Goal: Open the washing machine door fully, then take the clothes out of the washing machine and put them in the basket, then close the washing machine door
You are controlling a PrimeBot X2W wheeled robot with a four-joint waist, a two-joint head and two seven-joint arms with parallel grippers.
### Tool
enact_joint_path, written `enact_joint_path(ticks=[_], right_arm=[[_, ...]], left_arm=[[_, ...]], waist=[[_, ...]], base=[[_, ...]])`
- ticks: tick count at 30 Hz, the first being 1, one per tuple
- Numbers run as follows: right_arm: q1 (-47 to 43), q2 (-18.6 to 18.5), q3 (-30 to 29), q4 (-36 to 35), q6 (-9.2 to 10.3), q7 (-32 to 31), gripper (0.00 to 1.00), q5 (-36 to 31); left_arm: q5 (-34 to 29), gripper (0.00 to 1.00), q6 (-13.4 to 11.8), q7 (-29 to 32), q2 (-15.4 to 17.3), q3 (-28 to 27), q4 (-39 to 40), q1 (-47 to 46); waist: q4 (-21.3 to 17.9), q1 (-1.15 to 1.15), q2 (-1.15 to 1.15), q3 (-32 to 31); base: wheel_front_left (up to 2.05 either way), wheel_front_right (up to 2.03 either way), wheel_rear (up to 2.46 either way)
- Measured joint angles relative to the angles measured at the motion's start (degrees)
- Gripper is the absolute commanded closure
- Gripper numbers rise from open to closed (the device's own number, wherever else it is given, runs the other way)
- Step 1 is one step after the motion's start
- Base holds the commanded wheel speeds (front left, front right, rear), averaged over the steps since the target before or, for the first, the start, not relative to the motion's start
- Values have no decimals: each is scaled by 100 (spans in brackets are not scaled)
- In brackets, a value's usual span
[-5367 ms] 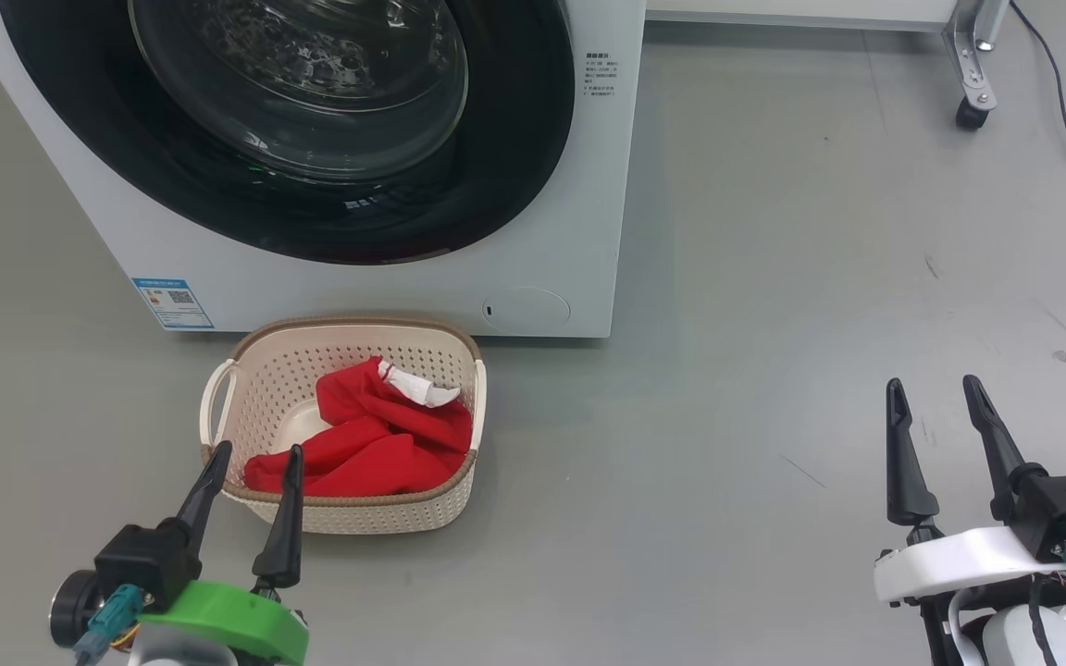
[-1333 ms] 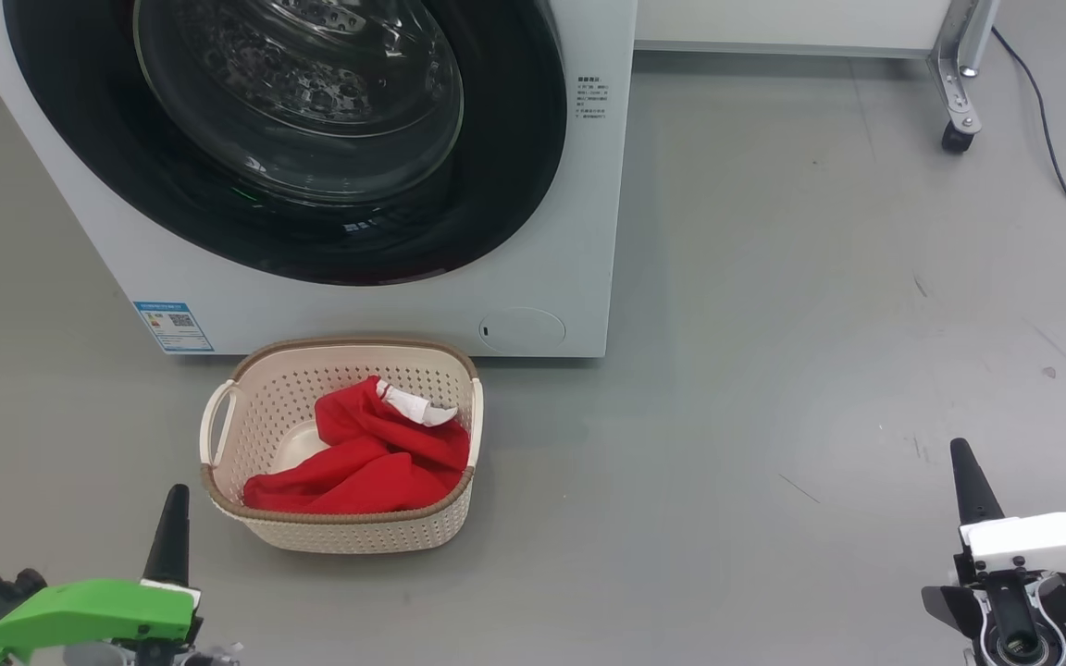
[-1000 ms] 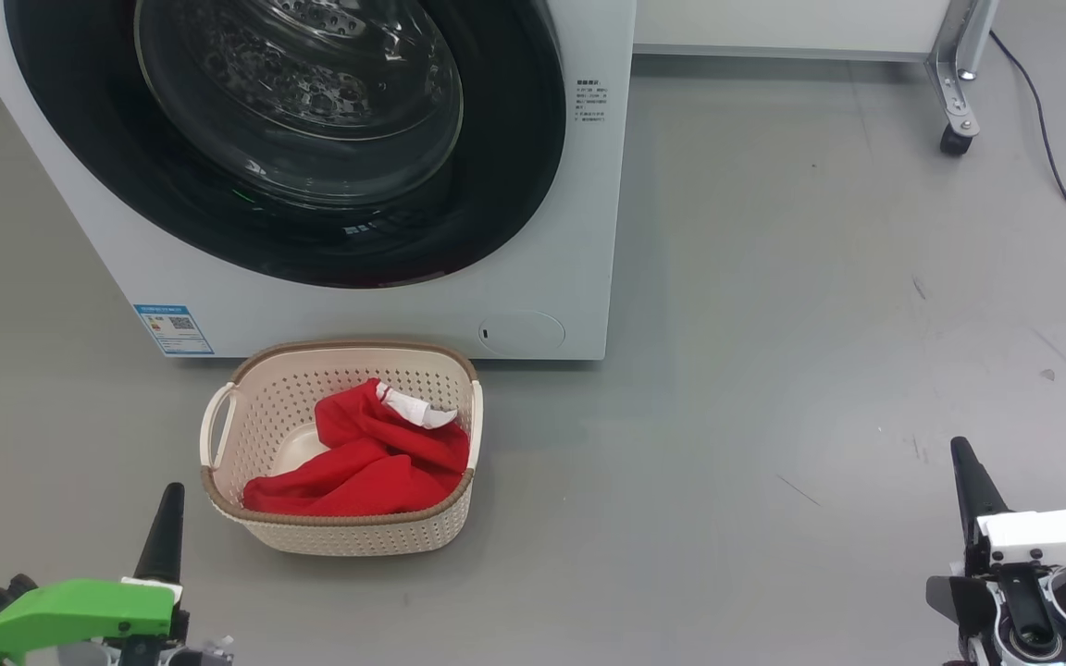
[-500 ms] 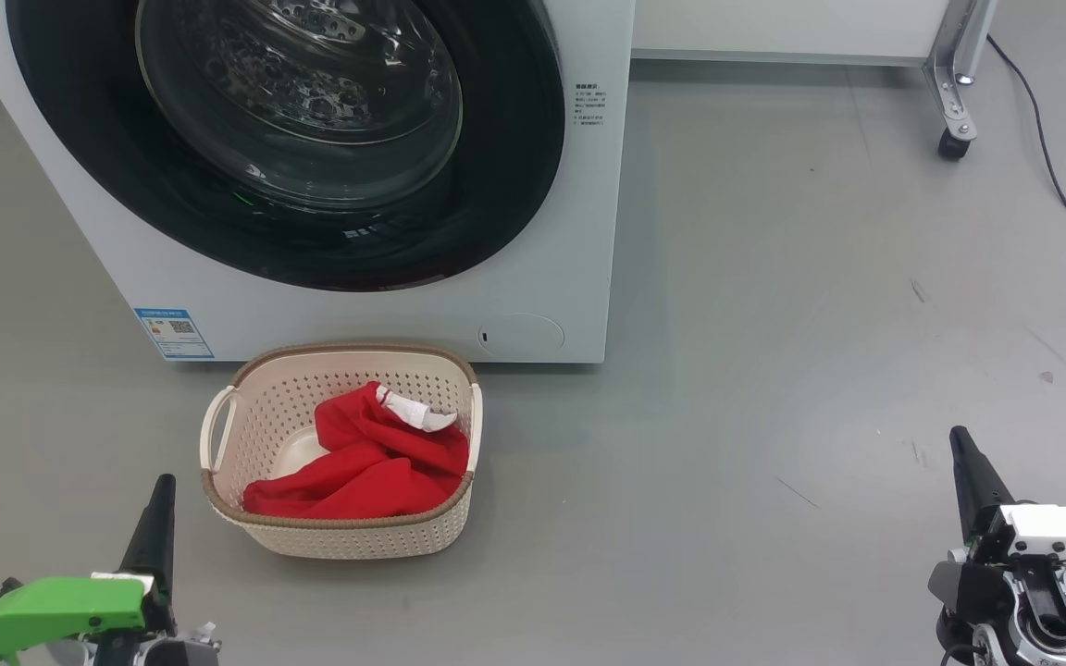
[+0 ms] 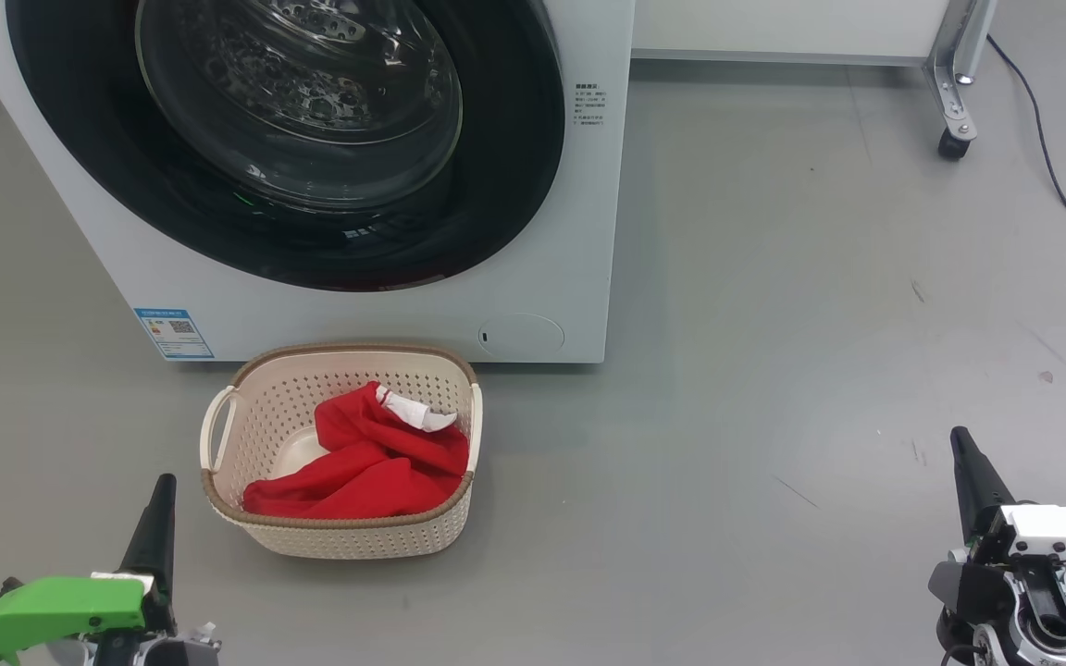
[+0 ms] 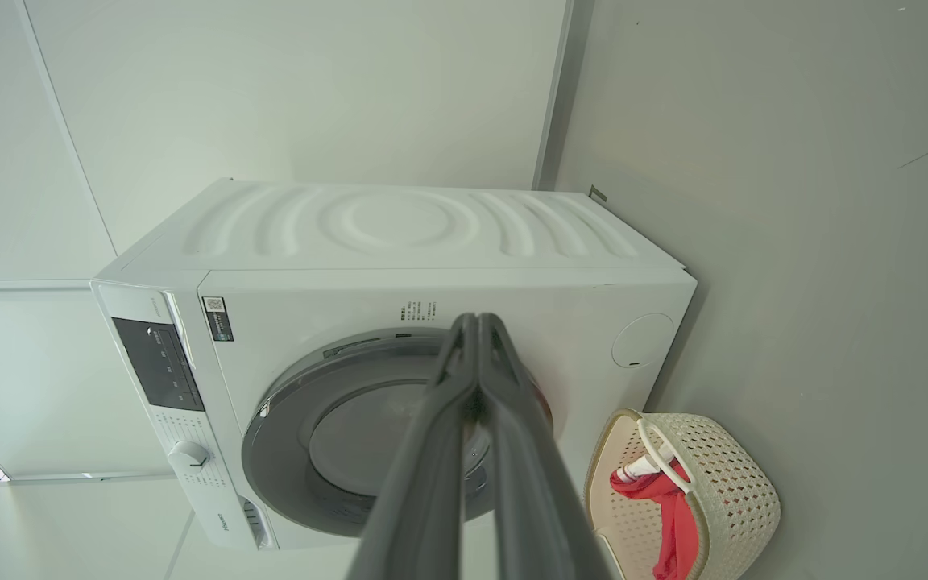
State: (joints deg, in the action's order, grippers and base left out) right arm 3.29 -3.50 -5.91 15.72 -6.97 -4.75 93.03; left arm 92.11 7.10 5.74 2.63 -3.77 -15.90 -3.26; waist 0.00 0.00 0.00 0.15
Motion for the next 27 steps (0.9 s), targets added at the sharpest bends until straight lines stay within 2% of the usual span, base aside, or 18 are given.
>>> enact_joint_path(ticks=[27], right_arm=[[1, 2, -12, 0, 0, -5, 100, 0]], left_arm=[[0, 100, 0, 1, -2, -5, 3, 0]], waist=[[0, 0, 0, 1]], base=[[0, 0, 0]])
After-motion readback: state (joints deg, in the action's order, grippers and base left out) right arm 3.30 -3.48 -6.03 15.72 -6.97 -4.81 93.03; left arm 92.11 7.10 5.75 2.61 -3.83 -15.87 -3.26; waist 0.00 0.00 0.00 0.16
